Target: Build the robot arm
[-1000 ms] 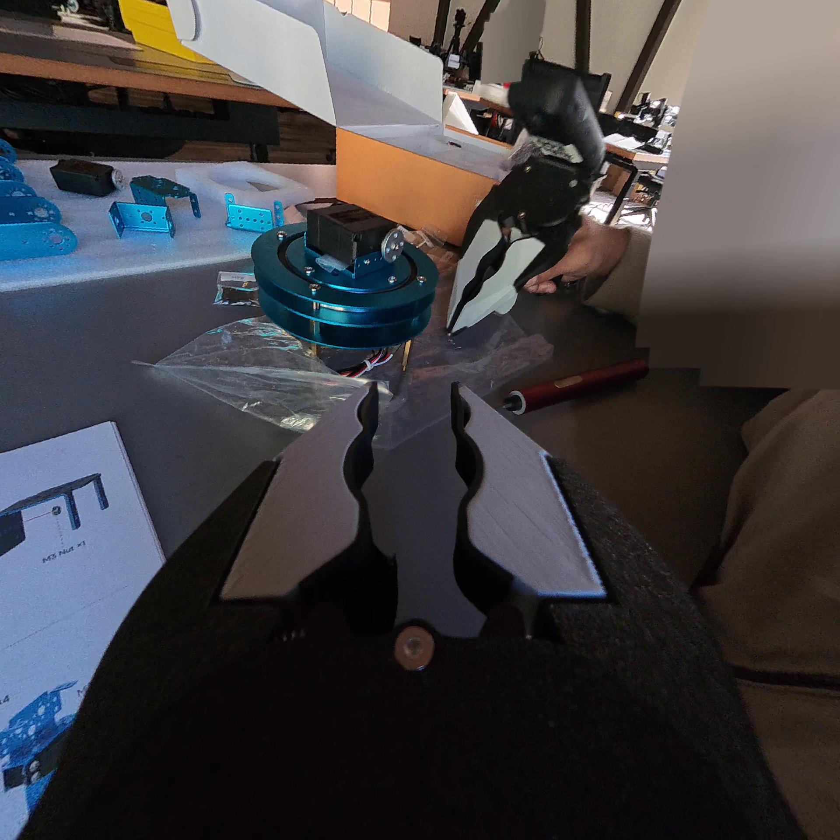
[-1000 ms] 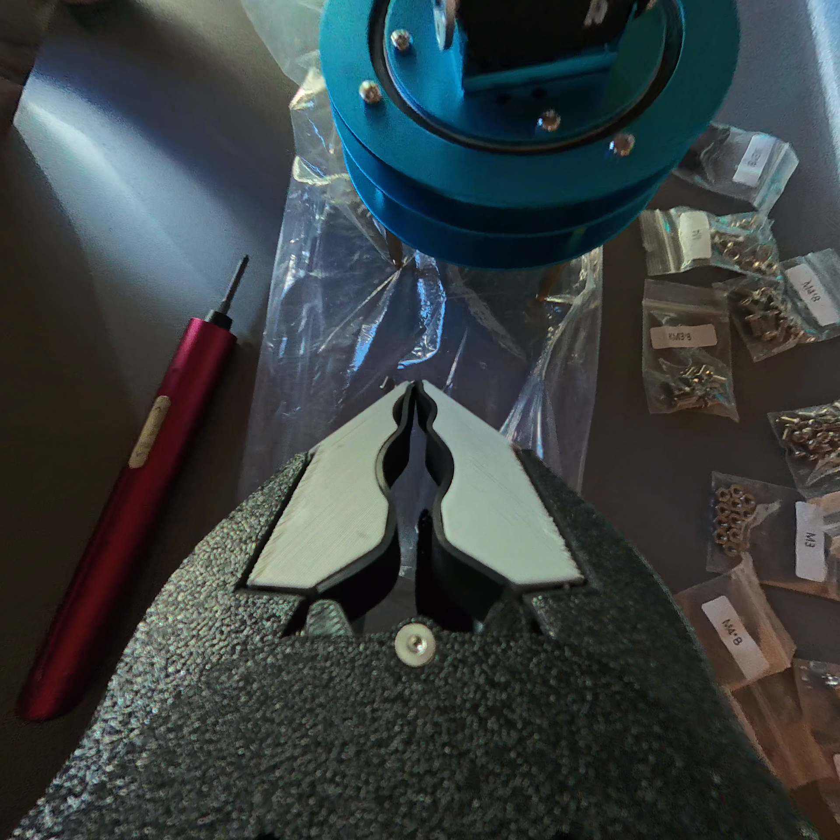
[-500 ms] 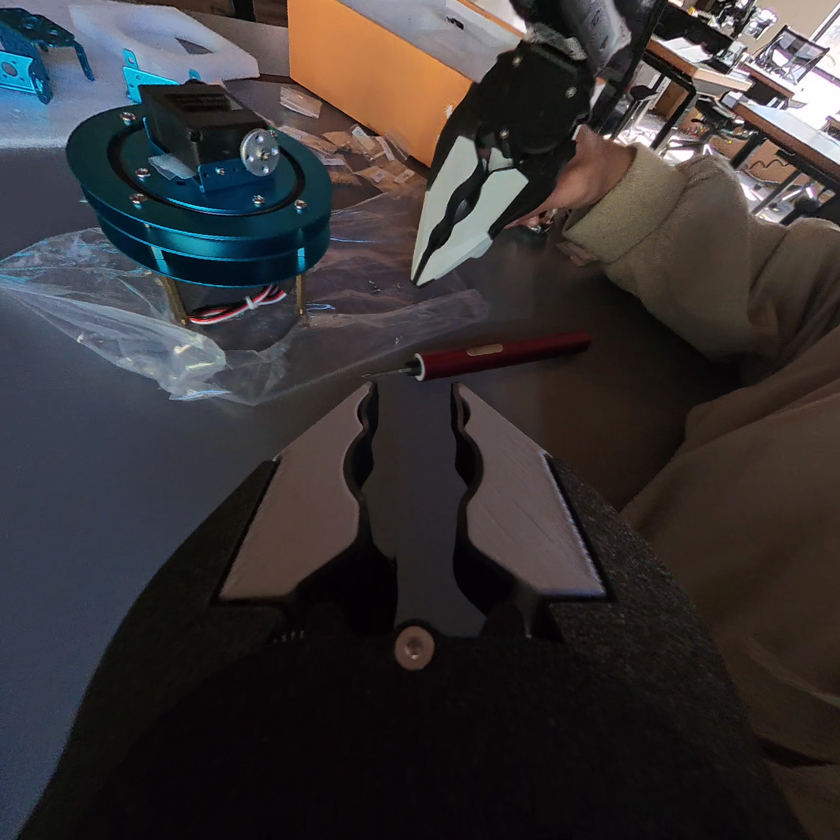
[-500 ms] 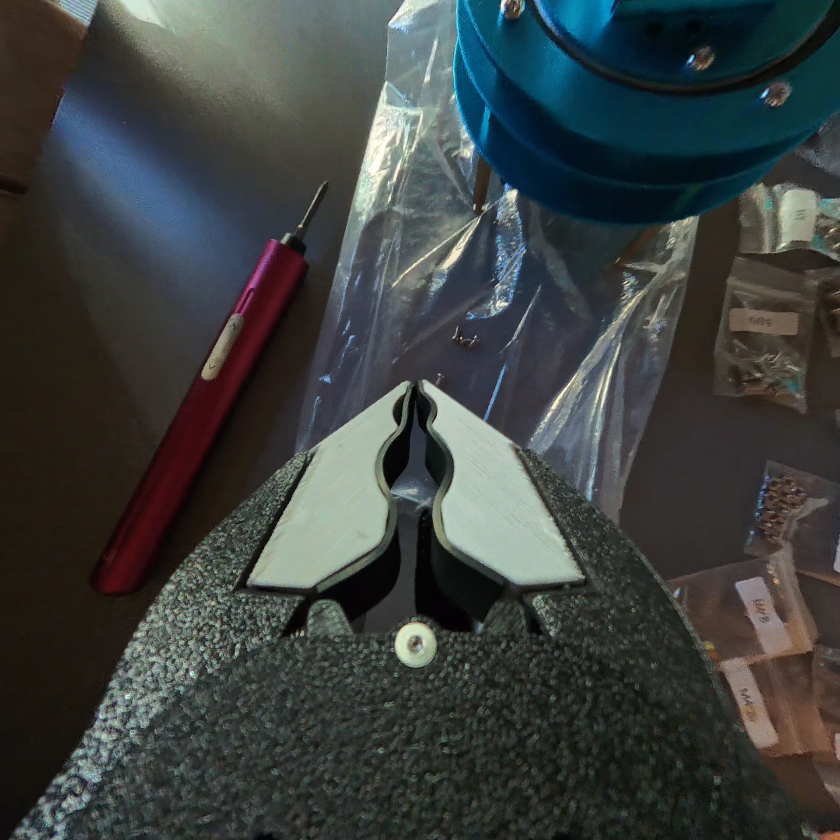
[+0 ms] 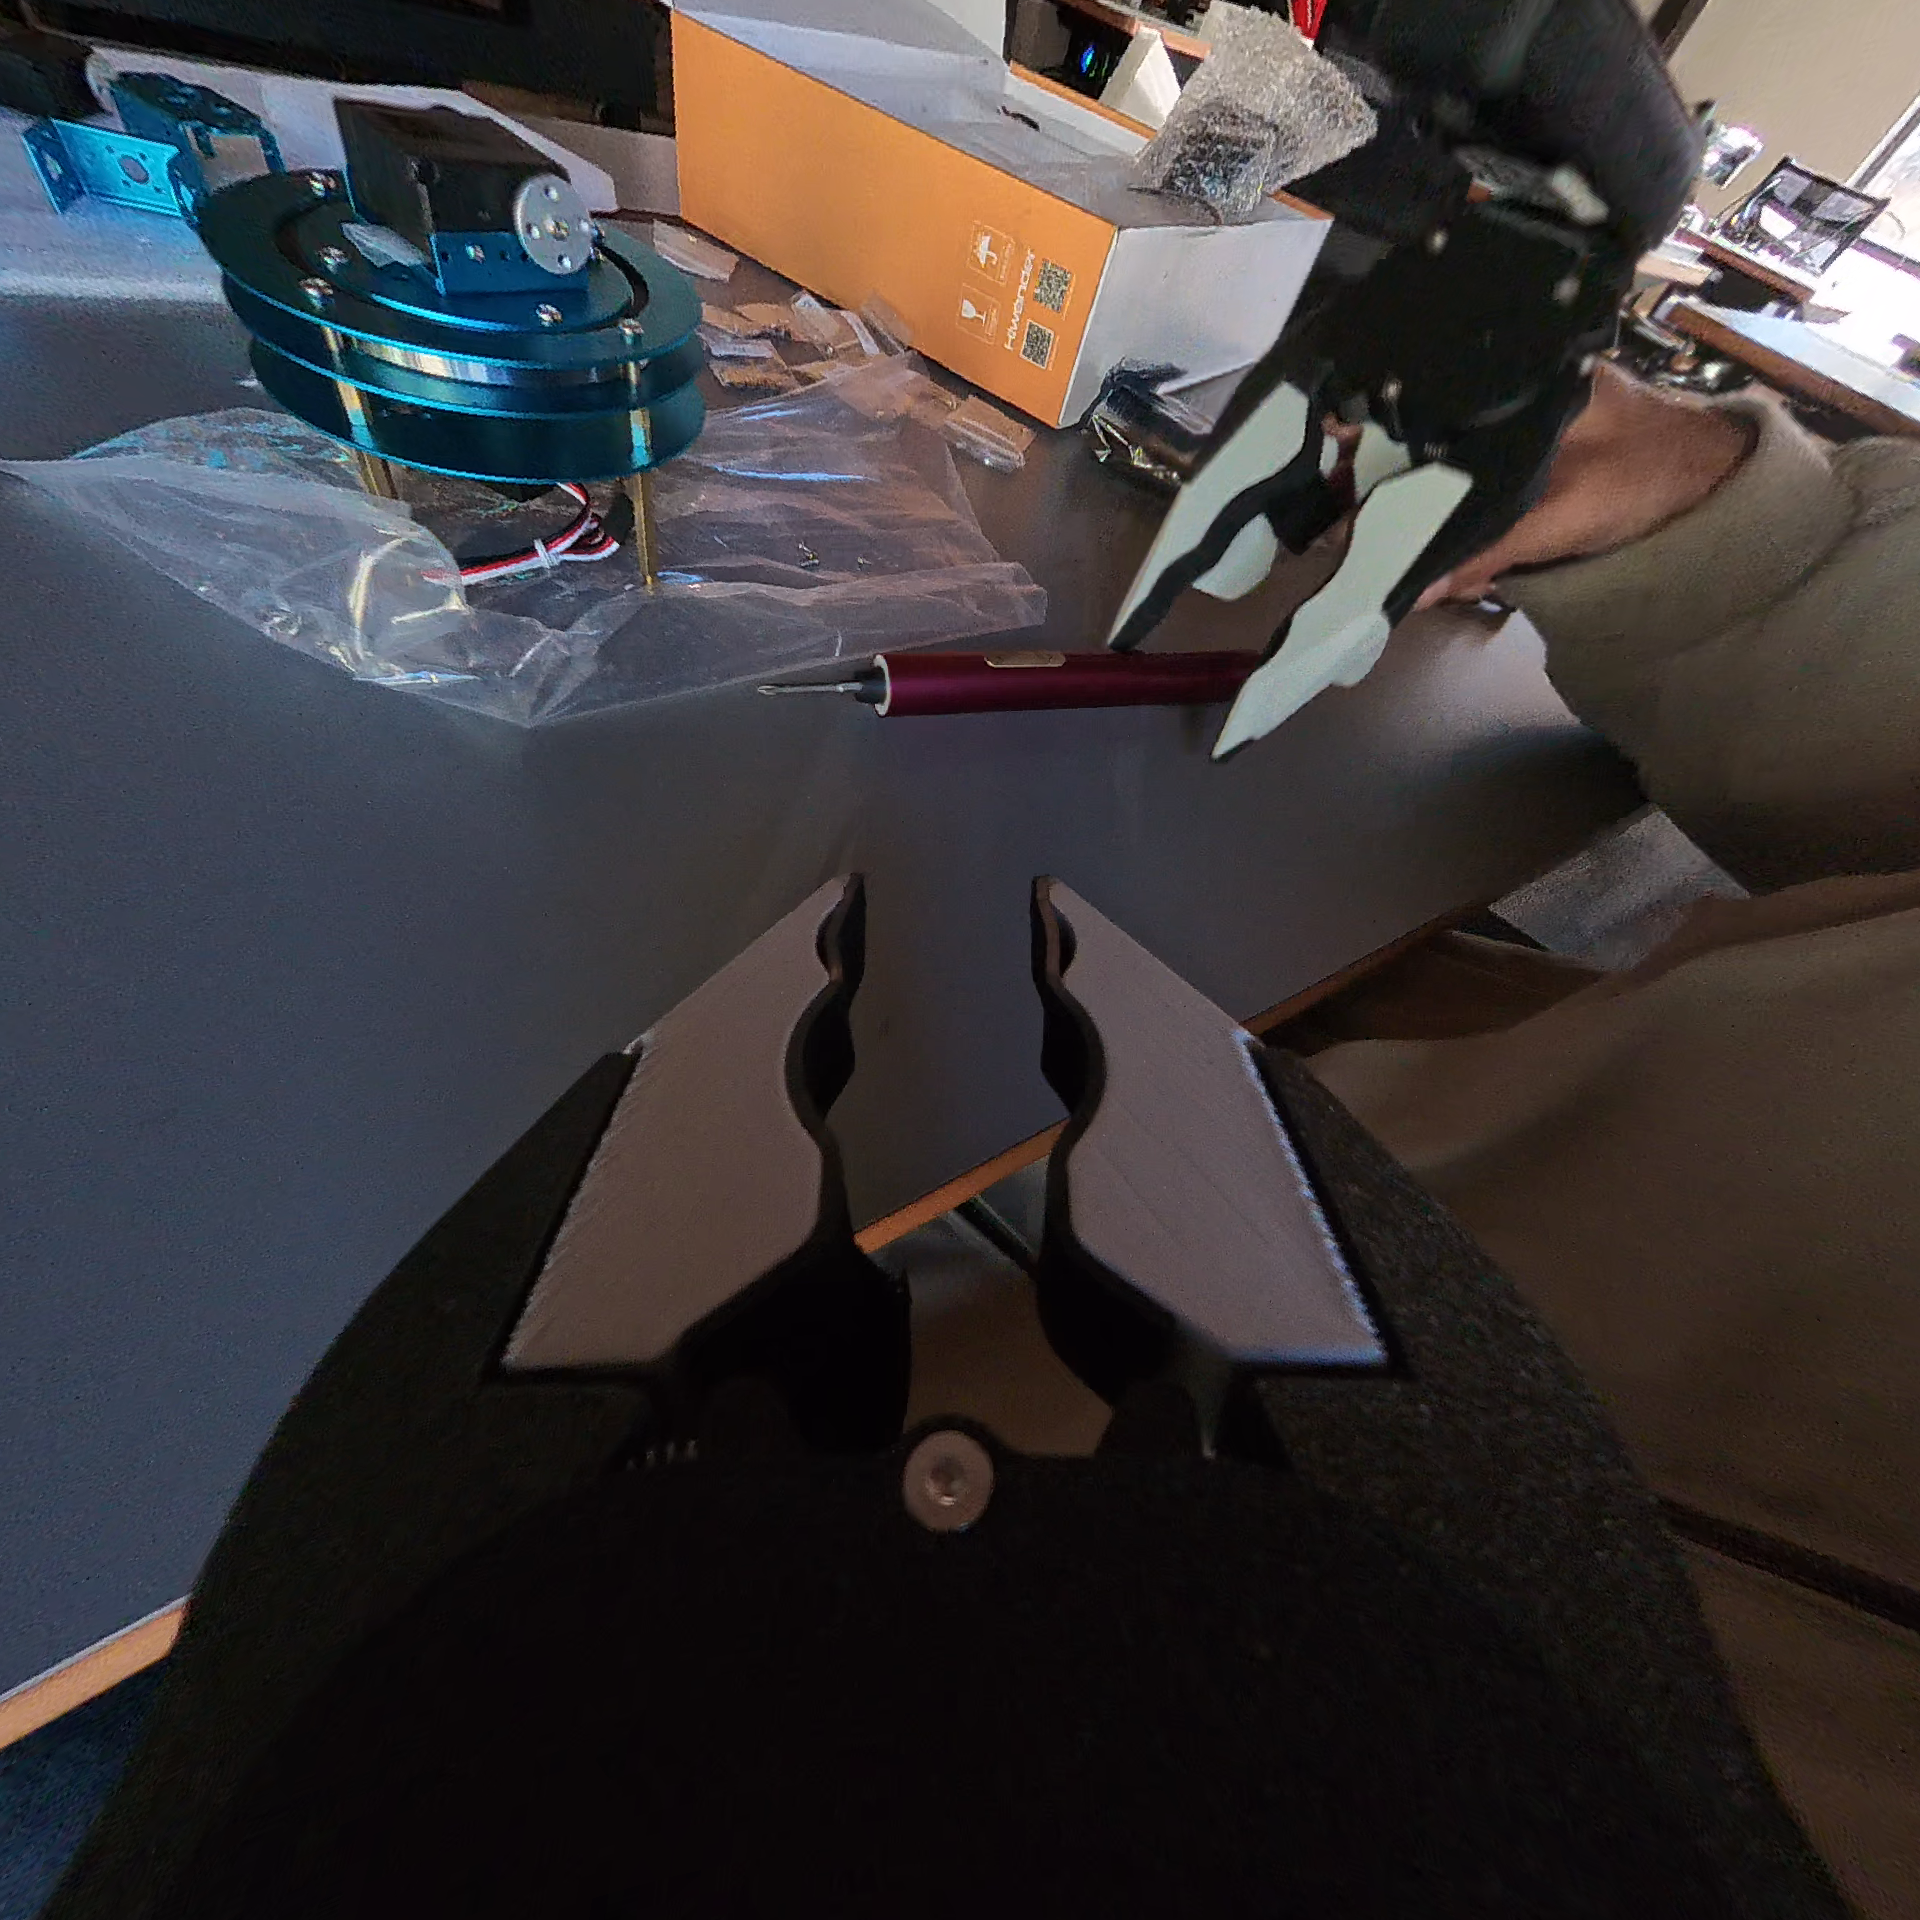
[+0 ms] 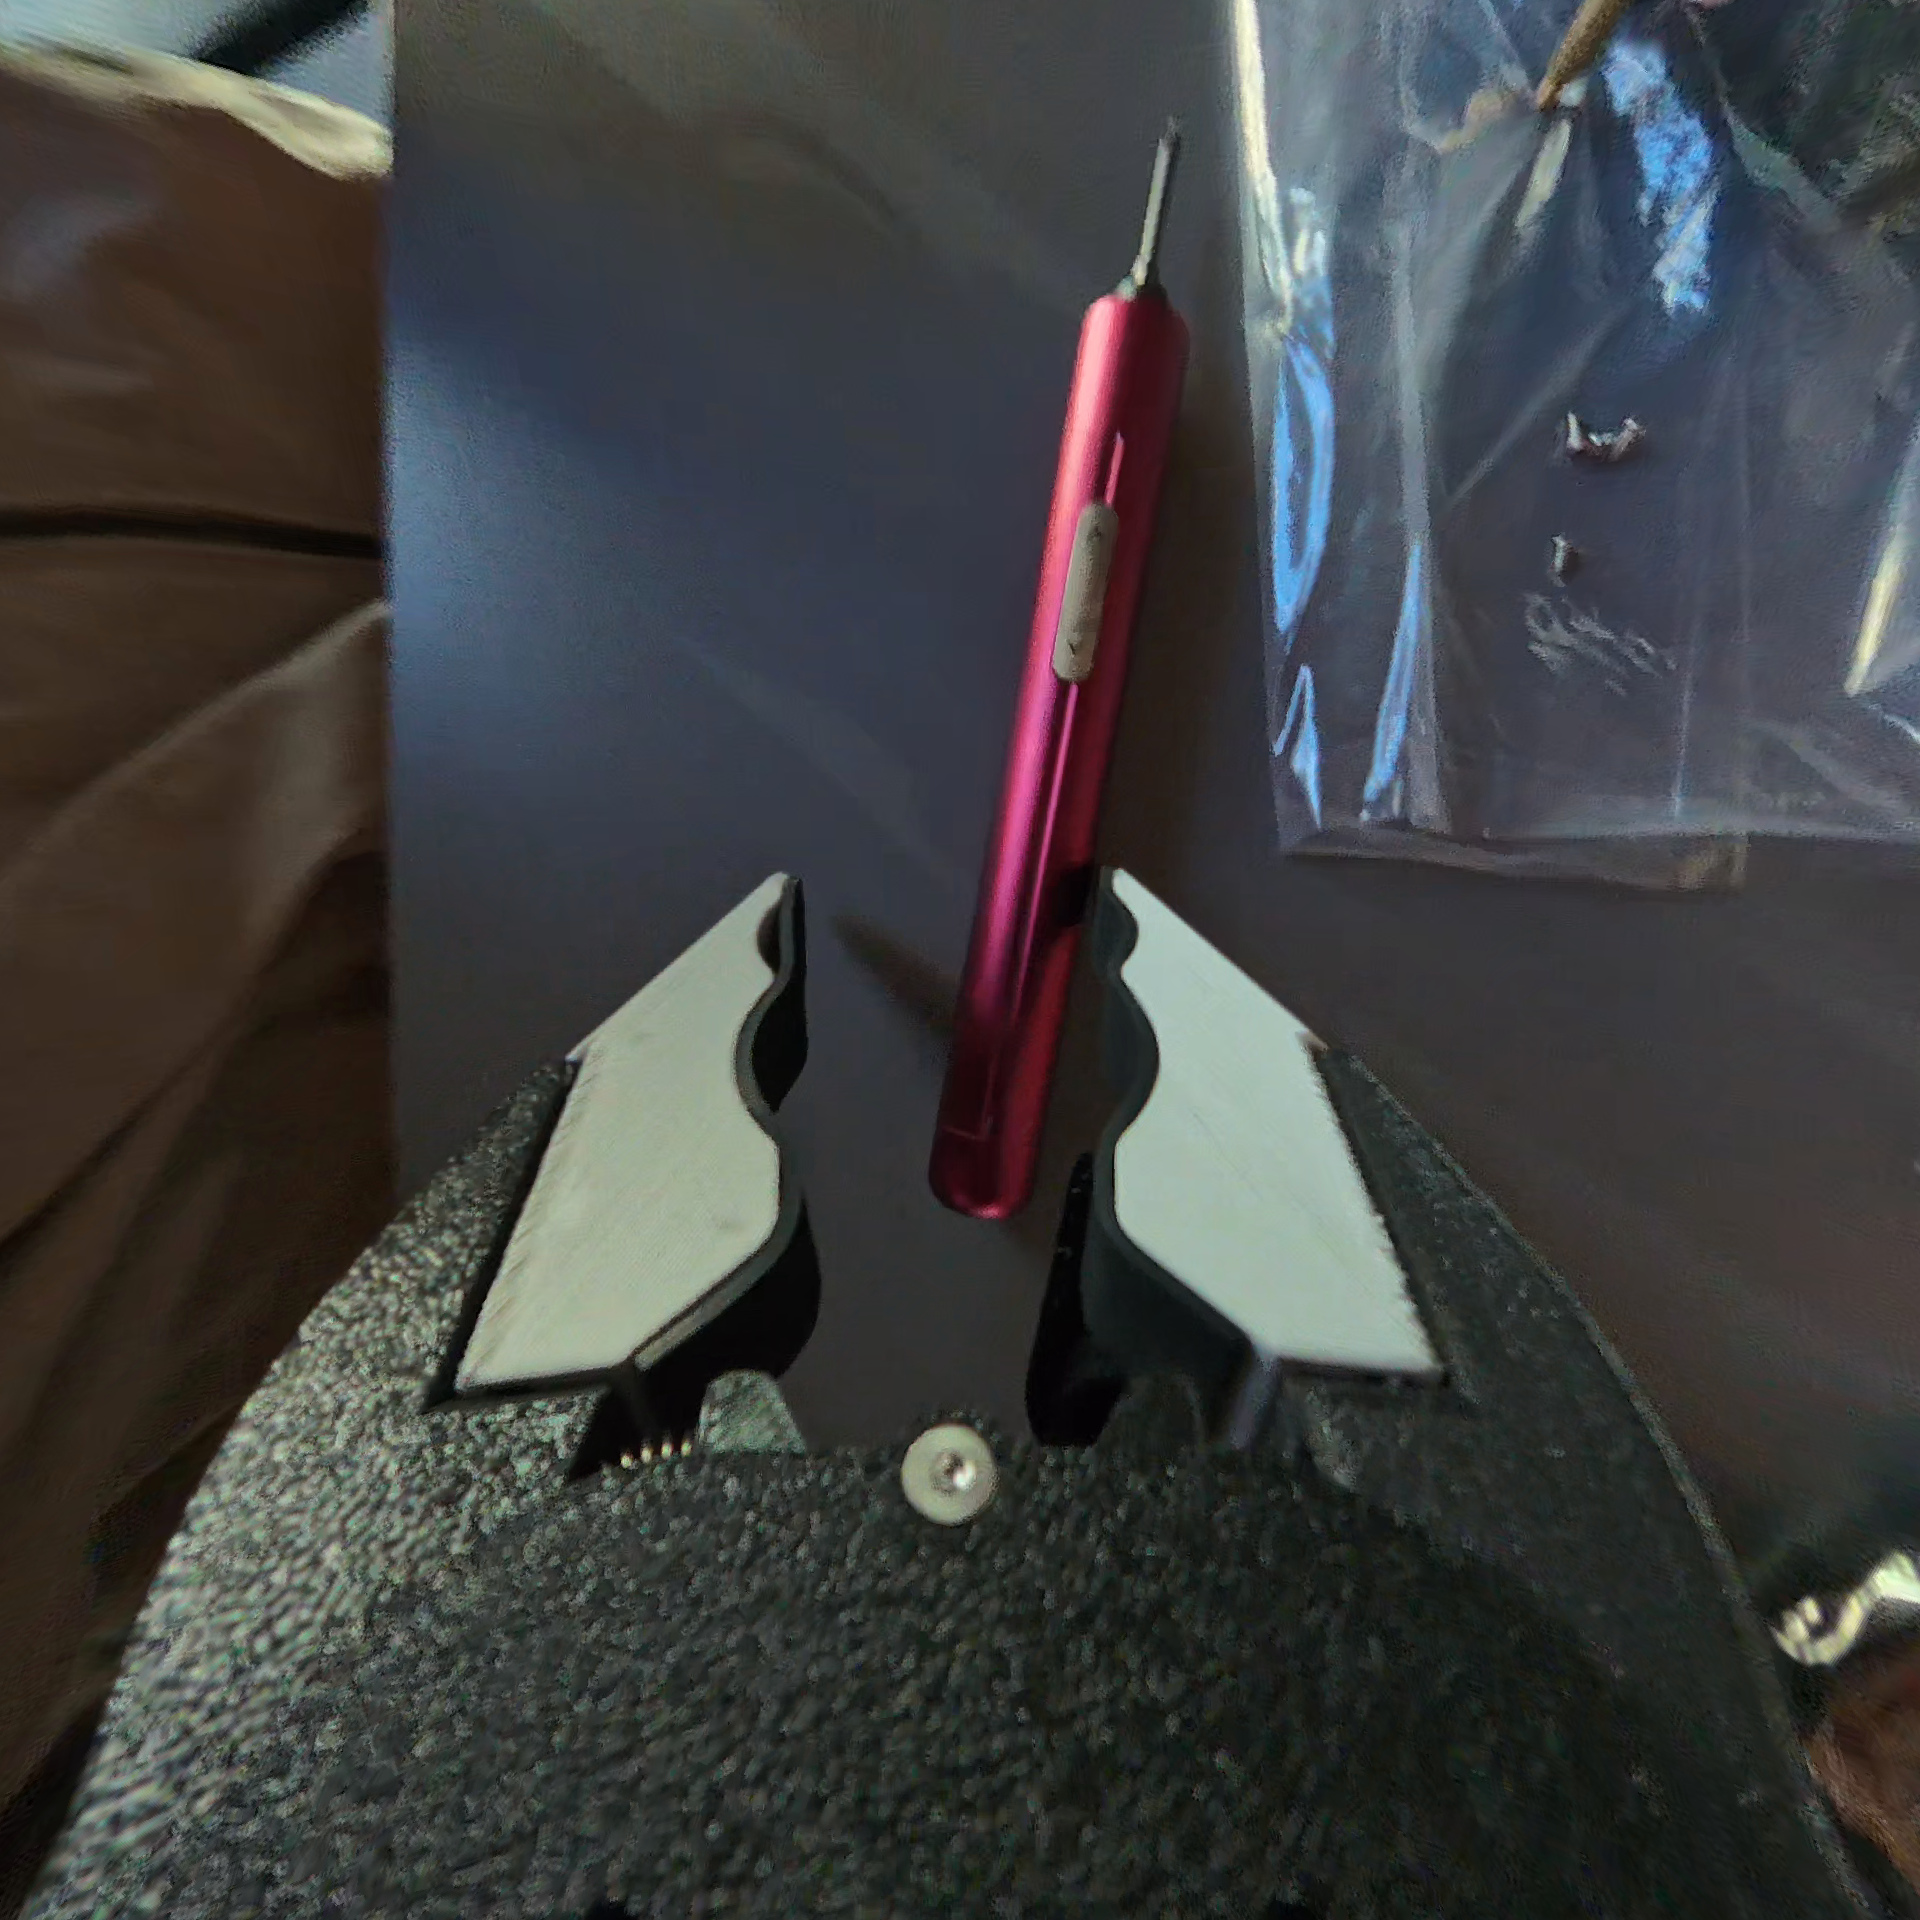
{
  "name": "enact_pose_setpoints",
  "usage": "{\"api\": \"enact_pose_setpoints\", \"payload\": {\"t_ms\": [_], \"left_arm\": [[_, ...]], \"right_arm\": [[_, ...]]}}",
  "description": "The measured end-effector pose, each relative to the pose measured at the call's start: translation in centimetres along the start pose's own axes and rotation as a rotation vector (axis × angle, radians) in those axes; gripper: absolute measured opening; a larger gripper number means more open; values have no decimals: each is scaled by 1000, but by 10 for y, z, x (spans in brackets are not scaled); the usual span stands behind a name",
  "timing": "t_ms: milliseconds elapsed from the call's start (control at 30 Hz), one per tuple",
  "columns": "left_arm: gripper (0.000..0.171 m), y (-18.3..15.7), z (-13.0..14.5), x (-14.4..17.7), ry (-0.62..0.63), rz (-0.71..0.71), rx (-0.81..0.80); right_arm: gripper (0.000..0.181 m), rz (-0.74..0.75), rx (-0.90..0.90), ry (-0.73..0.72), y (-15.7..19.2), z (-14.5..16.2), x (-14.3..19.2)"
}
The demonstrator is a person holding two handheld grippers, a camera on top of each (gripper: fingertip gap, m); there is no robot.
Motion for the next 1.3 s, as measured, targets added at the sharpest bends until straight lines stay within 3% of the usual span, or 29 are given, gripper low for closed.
{"api": "enact_pose_setpoints", "payload": {"t_ms": [67, 167, 300, 533, 700, 833, 933, 1100, 1300], "left_arm": [[31, 3, -7, 3, -28, -4, -21], [31, 8, -17, 1, -40, -6, -73], [31, 15, -31, -20, 51, -17, -155], [30, 47, -51, -79, 231, -63, -322], [30, 47, -55, -124, 309, -90, -498], [30, 32, -57, -152, 354, -48, -594], [30, 26, -63, -168, 371, -56, -664], [30, 18, -54, -193, 442, 3, -531], [30, 24, -40, -220, 480, -74, -429]], "right_arm": [[49, 92, -6, -5, -1, 1, 0], [43, 115, -56, -28, -2, 0, -5], [19, 159, -140, -66, -8, 1, -4], [18, 343, -163, -53, 8, 19, 35], [18, 593, -49, 65, -16, 33, 88], [17, 648, 224, 183, -33, 34, 107], [18, 673, 279, 234, -40, 40, 121], [18, 657, 159, 96, -33, 50, 129], [18, 628, 52, -20, -19, 63, 119]]}}
Point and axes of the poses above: each gripper's, where its closed fingertips meet, x back along the fingers, z out of its underside, y = z × x across the jaws, the point moved 2 cm from there along x, back along the fingers, and after that the axes turned 14 degrees about x, right-handed, at the moved point
